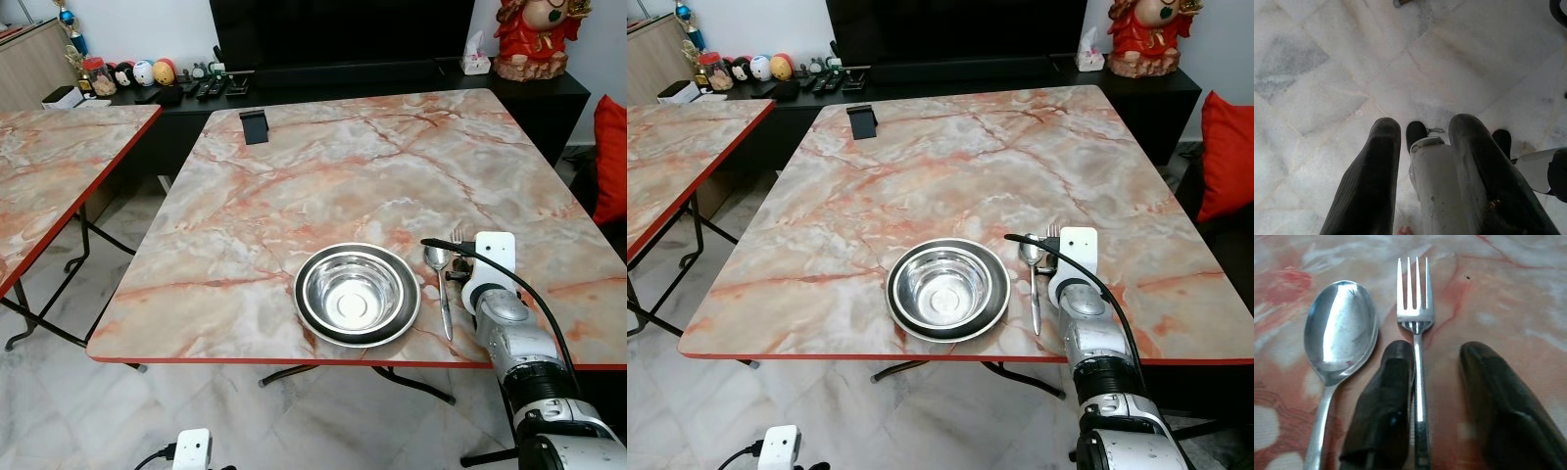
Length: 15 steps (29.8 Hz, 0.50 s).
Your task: Setting the table
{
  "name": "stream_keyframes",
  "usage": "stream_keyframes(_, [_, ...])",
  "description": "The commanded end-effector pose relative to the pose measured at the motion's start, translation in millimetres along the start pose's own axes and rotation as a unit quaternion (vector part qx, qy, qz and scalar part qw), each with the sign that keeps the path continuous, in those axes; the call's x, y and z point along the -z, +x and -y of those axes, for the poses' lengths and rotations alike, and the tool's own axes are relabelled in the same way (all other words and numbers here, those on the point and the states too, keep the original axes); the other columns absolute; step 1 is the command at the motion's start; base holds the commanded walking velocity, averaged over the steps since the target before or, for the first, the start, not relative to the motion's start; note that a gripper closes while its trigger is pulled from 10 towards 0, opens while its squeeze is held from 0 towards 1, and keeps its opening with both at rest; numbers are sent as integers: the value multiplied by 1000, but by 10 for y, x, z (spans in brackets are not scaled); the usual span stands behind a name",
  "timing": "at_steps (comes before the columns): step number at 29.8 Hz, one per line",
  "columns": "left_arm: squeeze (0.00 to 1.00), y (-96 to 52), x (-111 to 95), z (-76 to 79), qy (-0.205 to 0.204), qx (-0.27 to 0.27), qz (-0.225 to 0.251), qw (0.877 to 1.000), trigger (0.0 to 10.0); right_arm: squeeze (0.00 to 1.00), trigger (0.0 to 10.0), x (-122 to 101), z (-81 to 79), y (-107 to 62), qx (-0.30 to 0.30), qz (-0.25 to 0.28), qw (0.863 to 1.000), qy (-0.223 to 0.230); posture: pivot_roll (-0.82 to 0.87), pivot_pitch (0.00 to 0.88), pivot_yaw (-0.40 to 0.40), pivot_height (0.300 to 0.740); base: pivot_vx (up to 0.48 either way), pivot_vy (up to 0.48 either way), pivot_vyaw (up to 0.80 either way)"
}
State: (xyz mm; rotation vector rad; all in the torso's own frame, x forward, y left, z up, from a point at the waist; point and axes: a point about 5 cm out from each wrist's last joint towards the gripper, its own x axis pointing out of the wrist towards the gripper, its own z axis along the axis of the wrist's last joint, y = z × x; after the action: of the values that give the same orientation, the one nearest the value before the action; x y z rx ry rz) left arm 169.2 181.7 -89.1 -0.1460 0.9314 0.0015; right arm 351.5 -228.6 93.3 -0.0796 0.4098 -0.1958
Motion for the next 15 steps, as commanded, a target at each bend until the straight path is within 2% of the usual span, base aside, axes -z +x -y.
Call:
stream_keyframes(1, [0, -9, 19, -44, 11, -5, -11, 1000, 10000, 961, 10000, 23, -81, 9, -12, -10, 1000, -2, -91, 0, 123, 740, 0, 0, 0])
stream_keyframes(3, [0, -34, 34, -135, 10, -9, -12, 1000, 10000, 0, 10000, 24, -82, 9, -12, -10, 1000, -3, -92, 0, 123, 740, 0, 0, 0])
stream_keyframes(7, [0, -104, 91, -328, 8, -18, -15, 1000, 10000, 0, 10000, 23, -86, 10, -12, -10, 1000, -3, -91, 0, 122, 740, 0, 0, 0])
stream_keyframes(11, [0, -138, 114, -413, 7, -21, -15, 1000, 10000, 0, 10000, 17, -105, 10, -17, -9, 1000, -2, -90, 0, 123, 740, 0, 0, 0])
stream_keyframes(12, [0, -142, 111, -425, 7, -21, -14, 1000, 10000, 945, 10000, 14, -108, 10, -18, -9, 1000, 0, -90, 0, 123, 740, 0, 0, 0])
stream_keyframes(13, [0, -145, 108, -436, 7, -21, -14, 1000, 10000, 1000, 10000, 12, -110, 10, -19, -9, 1000, 1, -90, 0, 123, 740, 0, 0, 0])
stream_keyframes(15, [0, -145, 95, -443, 7, -20, -12, 1000, 10000, 1000, 10000, 10, -108, 11, -17, -9, 1000, 0, -90, 0, 123, 740, 0, 0, 0])
